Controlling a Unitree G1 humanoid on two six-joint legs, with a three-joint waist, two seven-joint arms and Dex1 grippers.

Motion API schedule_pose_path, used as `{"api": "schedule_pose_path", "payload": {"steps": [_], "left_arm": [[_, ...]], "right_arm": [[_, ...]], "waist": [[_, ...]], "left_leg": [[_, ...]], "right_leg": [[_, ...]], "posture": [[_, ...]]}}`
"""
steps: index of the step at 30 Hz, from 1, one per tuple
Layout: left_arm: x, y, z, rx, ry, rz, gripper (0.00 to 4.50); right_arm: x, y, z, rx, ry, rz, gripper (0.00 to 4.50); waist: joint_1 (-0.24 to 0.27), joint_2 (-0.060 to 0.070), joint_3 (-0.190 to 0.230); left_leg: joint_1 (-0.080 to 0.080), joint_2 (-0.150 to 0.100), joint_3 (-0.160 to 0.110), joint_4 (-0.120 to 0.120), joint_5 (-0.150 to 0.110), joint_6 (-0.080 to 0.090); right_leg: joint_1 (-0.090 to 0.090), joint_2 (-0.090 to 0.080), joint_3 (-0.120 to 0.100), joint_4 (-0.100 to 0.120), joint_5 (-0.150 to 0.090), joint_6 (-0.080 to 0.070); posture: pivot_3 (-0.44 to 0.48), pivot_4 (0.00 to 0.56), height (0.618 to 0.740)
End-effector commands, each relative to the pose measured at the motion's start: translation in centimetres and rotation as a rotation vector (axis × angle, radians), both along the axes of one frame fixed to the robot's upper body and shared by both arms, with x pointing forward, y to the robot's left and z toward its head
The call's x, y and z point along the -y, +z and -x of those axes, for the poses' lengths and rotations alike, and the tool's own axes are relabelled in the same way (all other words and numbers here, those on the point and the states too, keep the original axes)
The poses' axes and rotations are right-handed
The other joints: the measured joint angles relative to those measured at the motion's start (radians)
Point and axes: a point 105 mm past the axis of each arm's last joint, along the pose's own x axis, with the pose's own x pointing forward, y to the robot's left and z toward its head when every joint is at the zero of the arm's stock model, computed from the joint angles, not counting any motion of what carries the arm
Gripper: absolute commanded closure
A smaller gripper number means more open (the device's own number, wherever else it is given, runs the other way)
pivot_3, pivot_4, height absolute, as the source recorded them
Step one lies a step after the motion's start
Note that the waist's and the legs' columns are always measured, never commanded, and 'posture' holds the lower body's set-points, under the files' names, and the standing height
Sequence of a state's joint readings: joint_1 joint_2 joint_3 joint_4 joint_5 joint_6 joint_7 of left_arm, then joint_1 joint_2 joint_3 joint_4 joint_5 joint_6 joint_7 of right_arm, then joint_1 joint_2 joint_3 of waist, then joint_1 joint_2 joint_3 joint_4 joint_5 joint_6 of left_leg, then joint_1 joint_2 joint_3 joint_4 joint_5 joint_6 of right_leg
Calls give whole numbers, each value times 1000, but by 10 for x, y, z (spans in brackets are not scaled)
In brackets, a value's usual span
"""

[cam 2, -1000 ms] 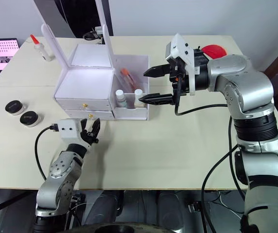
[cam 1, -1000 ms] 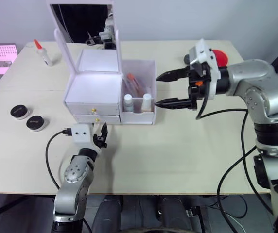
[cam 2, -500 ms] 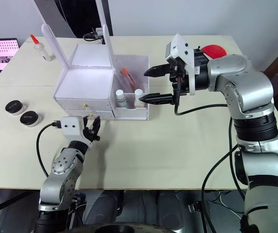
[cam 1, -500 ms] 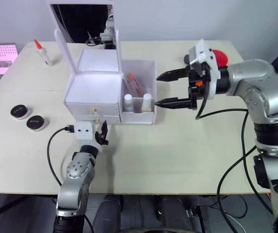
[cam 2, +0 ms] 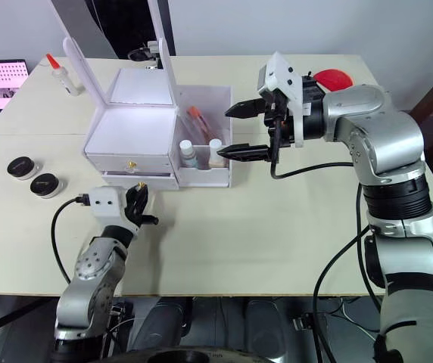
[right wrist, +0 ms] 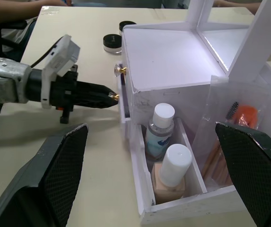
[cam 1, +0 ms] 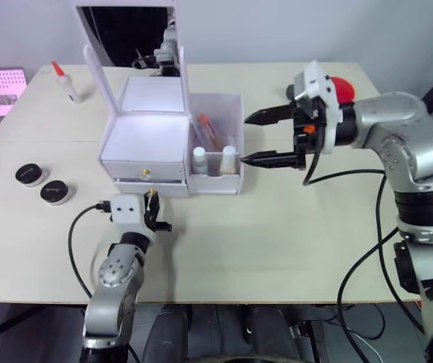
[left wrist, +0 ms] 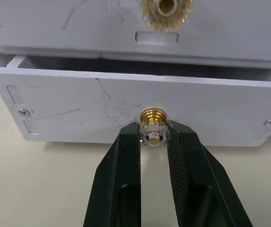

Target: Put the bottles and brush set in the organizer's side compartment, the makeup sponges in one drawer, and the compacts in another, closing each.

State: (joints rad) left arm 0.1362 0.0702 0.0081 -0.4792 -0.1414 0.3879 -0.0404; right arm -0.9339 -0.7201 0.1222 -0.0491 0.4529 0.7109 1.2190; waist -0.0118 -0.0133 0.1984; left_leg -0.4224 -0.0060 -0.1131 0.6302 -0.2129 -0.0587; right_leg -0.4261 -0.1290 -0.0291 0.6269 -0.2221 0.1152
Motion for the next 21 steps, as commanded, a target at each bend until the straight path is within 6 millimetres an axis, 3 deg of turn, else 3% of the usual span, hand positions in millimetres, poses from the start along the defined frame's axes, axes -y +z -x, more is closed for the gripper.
{"api": "schedule_pose_path", "payload": {"steps": [1,5,10,21], "left_arm": [[4,14,13,36,-24,-1,4229],[2,8,43,-16,-38,19,4229],[6,6,63,-65,-55,33,4229],[12,3,78,-103,-33,70,4229]], "right_arm": [[-6,7,-1,31,26,-8,0],[-9,3,1,18,47,-6,0],[-11,0,0,6,57,-6,0],[-16,-3,0,-11,84,-5,0]], "waist": [[0,0,0],[-3,0,0],[0,1,0],[-2,1,0]], "left_leg": [[0,0,0,0,0,0],[0,0,0,1,0,0],[-1,1,0,-1,0,0],[-4,1,3,-2,-2,2]], "right_leg": [[0,0,0,0,0,0],[0,0,0,0,0,0],[-1,0,-1,-3,0,0],[-1,0,0,-10,0,0]], "posture": [[0,150,740],[0,150,740],[0,150,740],[0,150,740]]}}
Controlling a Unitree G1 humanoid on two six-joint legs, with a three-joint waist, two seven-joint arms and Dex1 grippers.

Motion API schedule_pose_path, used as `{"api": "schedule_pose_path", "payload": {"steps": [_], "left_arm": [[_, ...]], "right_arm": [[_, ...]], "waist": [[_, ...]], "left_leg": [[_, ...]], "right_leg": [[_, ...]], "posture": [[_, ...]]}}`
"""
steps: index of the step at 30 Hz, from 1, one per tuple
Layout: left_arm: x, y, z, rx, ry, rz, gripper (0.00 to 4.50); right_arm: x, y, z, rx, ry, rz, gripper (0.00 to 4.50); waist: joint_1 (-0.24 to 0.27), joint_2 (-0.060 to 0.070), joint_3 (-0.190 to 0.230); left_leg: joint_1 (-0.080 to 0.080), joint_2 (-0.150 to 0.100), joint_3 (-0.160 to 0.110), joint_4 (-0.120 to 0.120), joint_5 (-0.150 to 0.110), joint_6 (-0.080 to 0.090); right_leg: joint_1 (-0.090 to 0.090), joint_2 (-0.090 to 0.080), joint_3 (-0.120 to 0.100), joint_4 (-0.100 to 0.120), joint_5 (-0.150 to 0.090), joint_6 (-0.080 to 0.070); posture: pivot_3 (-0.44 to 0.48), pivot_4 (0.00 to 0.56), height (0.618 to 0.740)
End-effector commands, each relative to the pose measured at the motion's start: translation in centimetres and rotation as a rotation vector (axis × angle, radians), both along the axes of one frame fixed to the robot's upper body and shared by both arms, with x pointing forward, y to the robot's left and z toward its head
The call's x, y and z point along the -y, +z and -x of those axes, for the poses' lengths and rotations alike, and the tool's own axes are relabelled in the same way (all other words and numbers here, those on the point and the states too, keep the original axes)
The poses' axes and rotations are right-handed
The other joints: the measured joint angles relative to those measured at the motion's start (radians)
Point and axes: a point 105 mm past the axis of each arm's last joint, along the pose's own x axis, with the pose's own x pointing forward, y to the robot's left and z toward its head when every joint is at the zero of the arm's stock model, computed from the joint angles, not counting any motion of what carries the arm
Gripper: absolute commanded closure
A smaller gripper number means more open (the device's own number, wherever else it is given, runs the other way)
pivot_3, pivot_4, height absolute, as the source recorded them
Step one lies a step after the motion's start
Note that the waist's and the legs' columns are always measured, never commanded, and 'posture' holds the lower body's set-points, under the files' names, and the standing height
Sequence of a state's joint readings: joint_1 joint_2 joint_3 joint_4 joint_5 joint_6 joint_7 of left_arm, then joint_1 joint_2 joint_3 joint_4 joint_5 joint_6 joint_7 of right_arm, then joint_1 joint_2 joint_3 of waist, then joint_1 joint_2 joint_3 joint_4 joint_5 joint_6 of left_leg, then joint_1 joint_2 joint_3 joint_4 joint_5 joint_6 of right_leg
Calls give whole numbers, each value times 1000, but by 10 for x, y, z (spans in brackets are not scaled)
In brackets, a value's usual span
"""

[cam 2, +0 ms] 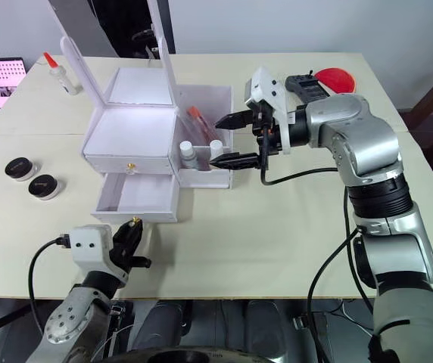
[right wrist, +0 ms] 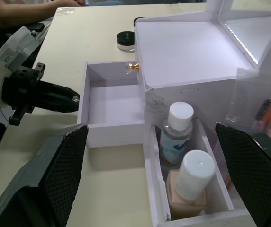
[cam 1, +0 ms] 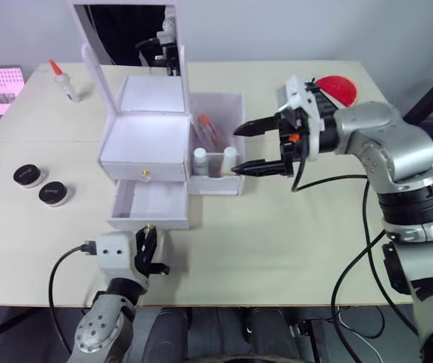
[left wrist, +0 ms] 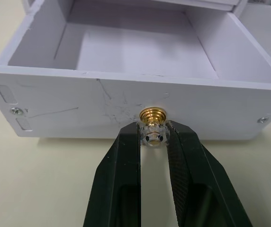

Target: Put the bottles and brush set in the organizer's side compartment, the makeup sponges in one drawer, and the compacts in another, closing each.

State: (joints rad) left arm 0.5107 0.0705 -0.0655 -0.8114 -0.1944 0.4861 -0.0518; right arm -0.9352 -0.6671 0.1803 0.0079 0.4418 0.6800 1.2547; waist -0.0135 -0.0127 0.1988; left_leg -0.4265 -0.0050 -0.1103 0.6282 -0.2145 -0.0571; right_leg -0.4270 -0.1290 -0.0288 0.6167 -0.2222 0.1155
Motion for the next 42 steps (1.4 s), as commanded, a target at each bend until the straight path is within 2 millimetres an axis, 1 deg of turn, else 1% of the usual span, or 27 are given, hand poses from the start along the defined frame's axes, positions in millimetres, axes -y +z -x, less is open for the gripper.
{"api": "schedule_pose_path", "payload": {"steps": [1,6,16,21,24,27,29,32,34,36,38,40,42], "left_arm": [[3,9,8,20,-1,13,4229],[2,8,17,-1,8,17,4229],[1,5,19,-27,9,18,4229],[-4,12,28,-28,15,23,1719],[-11,17,36,-25,44,29,89],[-19,20,47,-30,55,31,33],[-26,20,56,-42,44,9,33],[-51,20,69,-43,59,-34,33],[-68,23,76,-32,83,-51,33],[-83,22,82,-43,87,-69,33],[-103,28,86,-34,83,-122,33],[-126,39,86,-5,86,-155,33],[-144,48,84,-4,39,-201,33]], "right_arm": [[-2,14,2,52,17,-15,0],[0,14,2,47,15,-15,0],[-2,12,1,41,13,-17,0],[-3,10,0,37,13,-22,0],[-3,8,-1,32,17,-23,0],[-1,4,0,24,26,-11,0],[6,0,4,-9,52,1,0],[22,-7,2,-41,30,11,0],[33,-15,2,-30,29,21,0],[48,-23,2,-59,16,29,0],[68,-26,-4,-54,-37,30,0],[89,-22,-8,-55,-91,15,0],[108,-19,-9,-46,-135,2,0]], "waist": [[-2,0,0],[-4,0,0],[-3,0,0],[-4,0,0],[-5,0,0],[-5,0,0],[-3,0,0],[0,0,0],[0,0,0],[-1,0,0],[-3,0,0],[-4,0,1],[-1,0,1]], "left_leg": [[0,0,0,0,0,0],[0,0,0,0,0,0],[0,0,0,0,0,1],[0,0,0,0,-1,1],[0,0,0,0,-1,1],[0,0,1,0,-1,1],[0,0,1,0,-1,1],[0,0,0,1,-1,1],[0,0,0,2,-1,0],[-1,0,1,3,-1,0],[-1,0,2,3,-1,0],[-1,0,2,3,-1,0],[-1,0,2,3,-1,0]], "right_leg": [[0,0,0,0,0,0],[0,0,0,0,0,0],[0,0,0,0,0,0],[0,0,0,-1,0,0],[0,0,0,-1,0,0],[0,0,0,-1,0,0],[0,0,0,-1,0,0],[0,0,0,-1,-1,0],[0,0,0,-2,-2,2],[0,-1,-1,-3,-2,2],[0,-1,-1,-3,-2,2],[0,-1,-1,-3,-2,2],[0,-2,-1,-3,-1,2]], "posture": [[0,150,740],[0,150,740],[0,150,740],[0,150,740],[0,150,740],[0,150,740],[0,150,740],[0,150,740],[0,150,740],[0,150,740],[0,150,740],[0,150,740],[0,150,740]]}}
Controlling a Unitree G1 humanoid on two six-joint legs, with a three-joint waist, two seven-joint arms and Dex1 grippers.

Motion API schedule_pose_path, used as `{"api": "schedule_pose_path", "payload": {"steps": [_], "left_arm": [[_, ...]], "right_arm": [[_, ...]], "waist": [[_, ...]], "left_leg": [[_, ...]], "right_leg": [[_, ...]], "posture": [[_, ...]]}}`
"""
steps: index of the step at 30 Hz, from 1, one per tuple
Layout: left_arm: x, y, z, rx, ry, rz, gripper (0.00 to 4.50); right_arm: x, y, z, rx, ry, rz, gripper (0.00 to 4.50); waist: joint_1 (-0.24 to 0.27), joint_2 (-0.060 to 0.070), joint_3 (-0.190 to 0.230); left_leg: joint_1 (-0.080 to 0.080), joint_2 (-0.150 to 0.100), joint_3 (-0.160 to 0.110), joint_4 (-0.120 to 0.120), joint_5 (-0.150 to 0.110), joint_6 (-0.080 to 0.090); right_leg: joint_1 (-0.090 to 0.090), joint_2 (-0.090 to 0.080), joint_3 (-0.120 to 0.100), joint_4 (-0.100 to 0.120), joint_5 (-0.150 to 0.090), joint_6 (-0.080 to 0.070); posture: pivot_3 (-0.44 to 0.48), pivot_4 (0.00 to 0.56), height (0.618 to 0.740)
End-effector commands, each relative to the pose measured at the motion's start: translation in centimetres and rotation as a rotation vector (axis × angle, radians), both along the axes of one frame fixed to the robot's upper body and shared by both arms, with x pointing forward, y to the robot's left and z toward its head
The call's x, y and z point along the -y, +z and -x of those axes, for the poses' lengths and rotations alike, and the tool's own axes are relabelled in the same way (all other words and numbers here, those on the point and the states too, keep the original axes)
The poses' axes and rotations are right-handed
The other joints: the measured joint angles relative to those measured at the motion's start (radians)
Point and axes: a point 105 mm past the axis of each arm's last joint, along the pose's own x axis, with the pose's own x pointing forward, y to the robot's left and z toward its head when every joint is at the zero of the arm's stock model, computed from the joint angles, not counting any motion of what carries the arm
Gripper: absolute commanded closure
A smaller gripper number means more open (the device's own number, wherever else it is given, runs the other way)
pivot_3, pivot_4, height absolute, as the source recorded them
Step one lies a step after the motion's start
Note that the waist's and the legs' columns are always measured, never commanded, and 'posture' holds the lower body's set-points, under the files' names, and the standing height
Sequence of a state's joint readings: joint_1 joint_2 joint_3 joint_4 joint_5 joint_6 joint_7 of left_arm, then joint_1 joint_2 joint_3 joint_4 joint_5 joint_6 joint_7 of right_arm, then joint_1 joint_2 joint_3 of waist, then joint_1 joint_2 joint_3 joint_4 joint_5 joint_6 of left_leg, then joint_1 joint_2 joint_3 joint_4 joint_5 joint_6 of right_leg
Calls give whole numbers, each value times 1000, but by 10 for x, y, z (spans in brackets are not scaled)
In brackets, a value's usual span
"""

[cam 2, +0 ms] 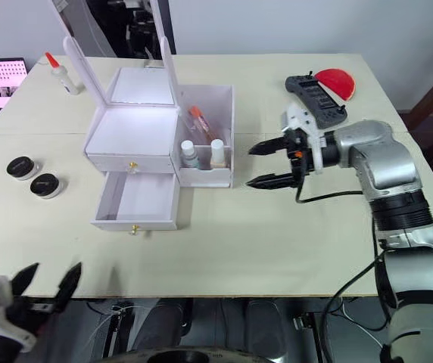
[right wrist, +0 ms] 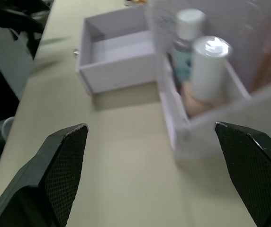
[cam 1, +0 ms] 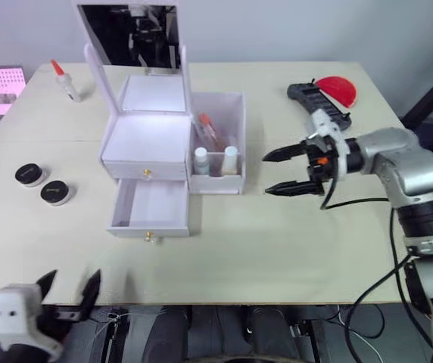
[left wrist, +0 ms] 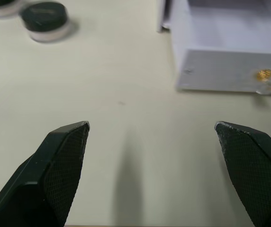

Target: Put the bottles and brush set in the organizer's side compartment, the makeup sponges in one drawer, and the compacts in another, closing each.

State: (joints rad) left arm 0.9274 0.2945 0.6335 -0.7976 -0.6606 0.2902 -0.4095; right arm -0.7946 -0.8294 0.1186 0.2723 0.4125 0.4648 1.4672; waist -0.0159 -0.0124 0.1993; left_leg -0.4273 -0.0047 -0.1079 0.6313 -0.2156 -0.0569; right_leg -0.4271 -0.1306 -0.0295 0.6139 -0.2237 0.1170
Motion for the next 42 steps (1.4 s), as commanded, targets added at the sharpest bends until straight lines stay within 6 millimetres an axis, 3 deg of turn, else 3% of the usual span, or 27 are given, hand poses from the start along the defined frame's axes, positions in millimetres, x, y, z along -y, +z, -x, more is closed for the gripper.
{"api": "schedule_pose_path", "payload": {"steps": [1,3,7,14,16,19,22,34,41,42], "left_arm": [[-26,22,-2,32,-67,-76,33],[-42,29,-11,30,-92,-93,33],[-50,44,-36,31,-170,-144,33],[-82,66,-79,65,-149,-206,33],[-88,69,-82,71,-148,-208,33],[-102,68,-81,53,-144,-235,33],[-109,69,-79,51,-131,-242,33],[-115,67,-67,18,-164,-226,33],[-101,66,-55,23,-209,-222,33],[-97,65,-48,28,-206,-217,33]], "right_arm": [[28,21,-1,91,-56,-33,0],[41,19,-2,116,-82,-26,0],[57,19,-5,115,-152,-57,0],[90,3,-6,115,-355,-91,0],[101,-2,-8,129,-415,-88,0],[132,-18,-14,142,-577,-80,0],[141,-22,-16,137,-619,-101,0],[142,-16,-19,188,-522,-6,0],[100,-7,-10,56,-278,-118,0],[83,0,-7,34,-209,-133,0]], "waist": [[2,0,0],[-1,0,0],[-4,0,0],[-2,0,0],[-4,1,0],[-8,1,0],[-14,1,0],[-31,1,0],[-31,1,0],[-32,1,0]], "left_leg": [[0,0,0,0,0,0],[0,0,0,-1,0,0],[1,0,0,-1,0,0],[3,2,0,-2,0,0],[3,2,0,-3,0,0],[4,2,1,-2,0,0],[4,2,2,-3,1,0],[8,2,2,-3,1,0],[9,2,4,-2,1,0],[9,2,4,-2,1,0]], "right_leg": [[0,0,0,0,0,0],[0,0,0,0,0,0],[1,0,0,1,1,-2],[0,2,1,5,3,-4],[0,2,1,5,3,-4],[0,2,2,5,3,-4],[0,2,3,5,3,-4],[1,3,5,10,3,-4],[1,3,6,10,3,-4],[1,3,7,10,3,-4]], "posture": [[0,150,740],[0,150,740],[0,150,740],[0,150,740],[0,150,740],[0,150,740],[0,150,740],[0,150,740],[0,150,740],[0,150,740]]}}
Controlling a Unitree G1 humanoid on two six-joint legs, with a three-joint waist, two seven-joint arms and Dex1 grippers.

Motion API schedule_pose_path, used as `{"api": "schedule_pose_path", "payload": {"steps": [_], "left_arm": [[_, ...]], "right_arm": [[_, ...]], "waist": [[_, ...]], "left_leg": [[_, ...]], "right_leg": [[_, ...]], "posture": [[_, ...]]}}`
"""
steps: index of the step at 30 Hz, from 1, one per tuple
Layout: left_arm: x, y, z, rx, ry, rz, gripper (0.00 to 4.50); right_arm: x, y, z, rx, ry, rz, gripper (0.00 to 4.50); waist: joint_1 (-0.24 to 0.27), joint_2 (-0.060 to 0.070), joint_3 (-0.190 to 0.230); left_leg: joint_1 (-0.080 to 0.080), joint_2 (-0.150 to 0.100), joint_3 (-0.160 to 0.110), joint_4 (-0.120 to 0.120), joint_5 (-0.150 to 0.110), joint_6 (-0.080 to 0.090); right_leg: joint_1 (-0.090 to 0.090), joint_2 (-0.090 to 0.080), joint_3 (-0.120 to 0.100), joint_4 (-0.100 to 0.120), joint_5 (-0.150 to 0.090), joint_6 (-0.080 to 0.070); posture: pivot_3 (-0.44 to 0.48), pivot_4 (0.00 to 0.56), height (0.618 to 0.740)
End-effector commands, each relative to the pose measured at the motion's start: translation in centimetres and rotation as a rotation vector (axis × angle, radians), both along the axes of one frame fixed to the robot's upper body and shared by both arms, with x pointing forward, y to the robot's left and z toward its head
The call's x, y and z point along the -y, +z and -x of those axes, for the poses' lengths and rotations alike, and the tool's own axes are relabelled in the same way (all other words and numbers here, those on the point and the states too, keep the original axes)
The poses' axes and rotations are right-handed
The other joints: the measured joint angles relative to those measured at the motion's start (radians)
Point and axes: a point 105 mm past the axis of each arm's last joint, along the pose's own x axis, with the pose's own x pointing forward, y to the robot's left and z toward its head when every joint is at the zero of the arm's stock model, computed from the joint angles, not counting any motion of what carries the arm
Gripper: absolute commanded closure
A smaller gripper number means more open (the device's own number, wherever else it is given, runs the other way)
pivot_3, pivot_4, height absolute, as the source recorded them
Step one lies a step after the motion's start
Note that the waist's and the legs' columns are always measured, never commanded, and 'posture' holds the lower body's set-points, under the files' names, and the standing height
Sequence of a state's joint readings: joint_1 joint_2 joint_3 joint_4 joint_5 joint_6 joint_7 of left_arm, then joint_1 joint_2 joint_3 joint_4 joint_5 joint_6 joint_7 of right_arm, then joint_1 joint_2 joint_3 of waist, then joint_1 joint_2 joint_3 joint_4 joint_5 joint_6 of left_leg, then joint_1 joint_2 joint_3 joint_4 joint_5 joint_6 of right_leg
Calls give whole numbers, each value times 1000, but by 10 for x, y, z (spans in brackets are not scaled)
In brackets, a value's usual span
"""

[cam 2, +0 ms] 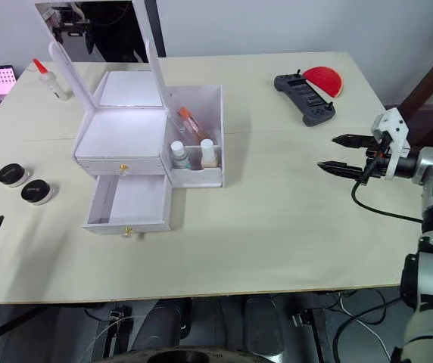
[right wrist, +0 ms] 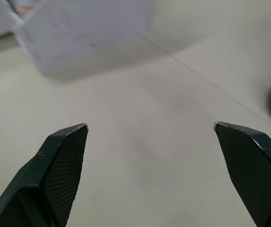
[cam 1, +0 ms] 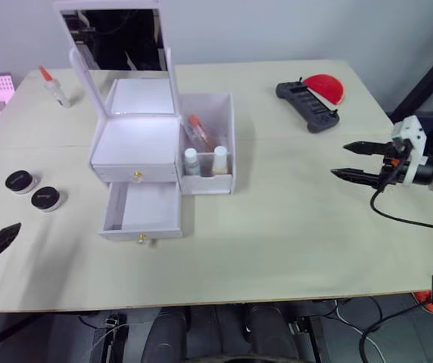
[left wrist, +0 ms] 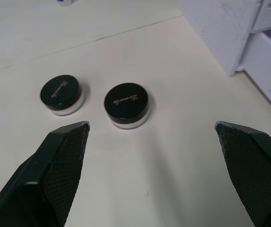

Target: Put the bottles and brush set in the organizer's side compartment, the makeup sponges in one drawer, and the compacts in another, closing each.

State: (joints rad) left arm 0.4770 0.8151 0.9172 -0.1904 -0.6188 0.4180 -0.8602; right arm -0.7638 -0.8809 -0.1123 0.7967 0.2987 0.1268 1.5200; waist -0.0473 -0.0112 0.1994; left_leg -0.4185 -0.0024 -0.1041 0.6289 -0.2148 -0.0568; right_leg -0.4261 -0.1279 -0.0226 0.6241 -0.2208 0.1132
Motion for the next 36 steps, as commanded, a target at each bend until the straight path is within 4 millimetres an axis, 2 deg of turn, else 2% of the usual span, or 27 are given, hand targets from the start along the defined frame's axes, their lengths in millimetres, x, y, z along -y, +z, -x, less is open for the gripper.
{"api": "schedule_pose_path", "payload": {"steps": [1,3,6,10,13,18,21,24,26,29,36], "left_arm": [[10,12,17,47,-5,-27,33],[17,10,27,47,10,-16,33],[17,6,34,47,54,0,33],[12,2,36,57,120,18,33],[9,7,33,103,153,30,33],[3,10,29,148,208,58,33],[2,10,21,175,224,60,33],[0,12,19,189,229,70,33],[-4,12,21,196,245,79,33],[-12,7,29,185,282,80,33],[-11,-6,26,146,309,117,33]], "right_arm": [[-41,30,10,5,202,-30,0],[-69,44,24,-25,331,-22,0],[-93,68,42,-70,440,-28,0],[-110,92,56,-75,513,-9,0],[-111,109,58,-35,489,8,0],[-110,113,63,-31,464,47,0],[-106,105,58,-13,422,44,0],[-100,97,53,39,391,-17,0],[-98,98,50,86,379,-81,0],[-95,104,47,127,361,-177,0],[-103,100,47,120,386,-182,0]], "waist": [[-2,0,0],[-7,1,0],[3,1,1],[16,0,0],[15,0,0],[10,-4,-2],[11,-5,-3],[12,-6,-3],[8,-6,-3],[3,-5,-3],[5,-6,-3]], "left_leg": [[0,0,0,0,0,0],[1,0,3,-1,0,0],[3,0,4,-1,0,0],[3,0,5,2,-1,-2],[3,0,5,2,-3,-4],[-3,-1,18,2,-2,-3],[-2,-2,20,2,-2,-4],[-2,-1,20,0,-2,-3],[-1,0,20,0,-2,-3],[0,0,21,2,-2,-3],[5,1,21,2,-3,-3]], "right_leg": [[0,0,0,0,0,0],[-1,0,3,0,0,0],[-2,0,6,3,-2,3],[-1,0,6,3,-3,4],[-2,0,6,-8,-2,3],[-2,-5,11,-12,-1,1],[-3,-4,14,-11,4,4],[-4,-3,14,-10,4,8],[-4,-2,14,-9,4,8],[-4,-2,16,-7,5,8],[0,-1,16,-8,3,10]], "posture": [[0,150,740],[0,150,740],[0,150,740],[0,150,740],[0,150,740],[0,150,740],[0,150,740],[0,150,740],[0,150,740],[0,150,740],[0,150,740]]}}
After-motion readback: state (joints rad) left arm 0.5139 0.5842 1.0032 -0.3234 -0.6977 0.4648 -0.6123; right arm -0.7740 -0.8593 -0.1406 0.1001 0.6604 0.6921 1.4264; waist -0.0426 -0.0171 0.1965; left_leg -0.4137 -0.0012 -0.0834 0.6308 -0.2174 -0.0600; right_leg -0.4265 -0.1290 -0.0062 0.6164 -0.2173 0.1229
